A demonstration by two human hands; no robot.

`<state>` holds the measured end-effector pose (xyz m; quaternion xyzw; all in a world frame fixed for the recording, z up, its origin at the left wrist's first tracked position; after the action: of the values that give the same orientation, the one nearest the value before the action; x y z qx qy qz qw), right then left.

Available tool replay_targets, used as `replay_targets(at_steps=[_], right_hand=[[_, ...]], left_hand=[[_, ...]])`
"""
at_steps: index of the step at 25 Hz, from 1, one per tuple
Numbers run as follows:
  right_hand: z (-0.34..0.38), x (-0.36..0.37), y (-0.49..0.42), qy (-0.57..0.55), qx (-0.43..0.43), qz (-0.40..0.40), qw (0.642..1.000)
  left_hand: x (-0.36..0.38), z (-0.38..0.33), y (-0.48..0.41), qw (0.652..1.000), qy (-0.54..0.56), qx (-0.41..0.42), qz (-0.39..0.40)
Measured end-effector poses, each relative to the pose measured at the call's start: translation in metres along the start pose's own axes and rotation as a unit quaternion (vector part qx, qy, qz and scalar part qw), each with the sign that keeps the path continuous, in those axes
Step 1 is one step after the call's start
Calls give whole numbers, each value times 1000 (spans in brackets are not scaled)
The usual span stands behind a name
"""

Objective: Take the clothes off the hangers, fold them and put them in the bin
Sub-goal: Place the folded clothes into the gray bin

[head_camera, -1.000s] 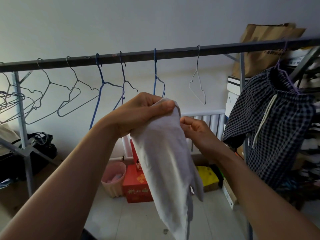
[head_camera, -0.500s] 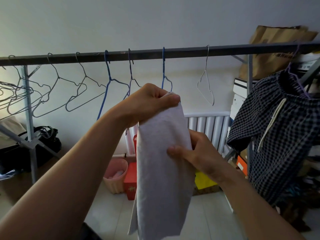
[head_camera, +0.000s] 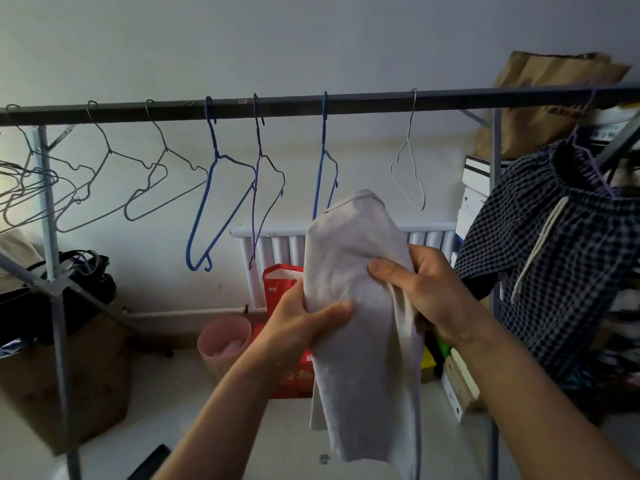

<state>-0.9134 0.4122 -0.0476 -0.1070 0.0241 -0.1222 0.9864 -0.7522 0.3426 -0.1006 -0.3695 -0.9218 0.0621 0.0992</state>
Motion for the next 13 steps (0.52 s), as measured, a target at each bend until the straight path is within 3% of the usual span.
replay_targets(at_steps=[3,8,10,13], right_hand=[[-7,-3,1,-30,37,5,999],[-34,-7,3,-4,42,14,999],[-36,-7,7,-44,22,16,999],[-38,-8,10,10,22,48,999]], left_hand=[[8,1,5,995,-11,71,-74],[9,-5,10,955,-187,133,-186],[6,-8,11,951,-198,126,-200],[2,-10,15,955,-203,74,-206]])
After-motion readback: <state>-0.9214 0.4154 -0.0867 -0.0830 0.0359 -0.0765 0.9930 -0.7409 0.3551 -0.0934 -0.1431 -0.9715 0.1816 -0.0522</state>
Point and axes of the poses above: each hand's wrist, its own y-axis away from the middle knuckle, its own x-axis out of the palm, z = x × y, the point moved 3 cm from there along -y, towards the middle knuckle, and after that the axes turned 2 degrees about z, right-handed, at the moved point
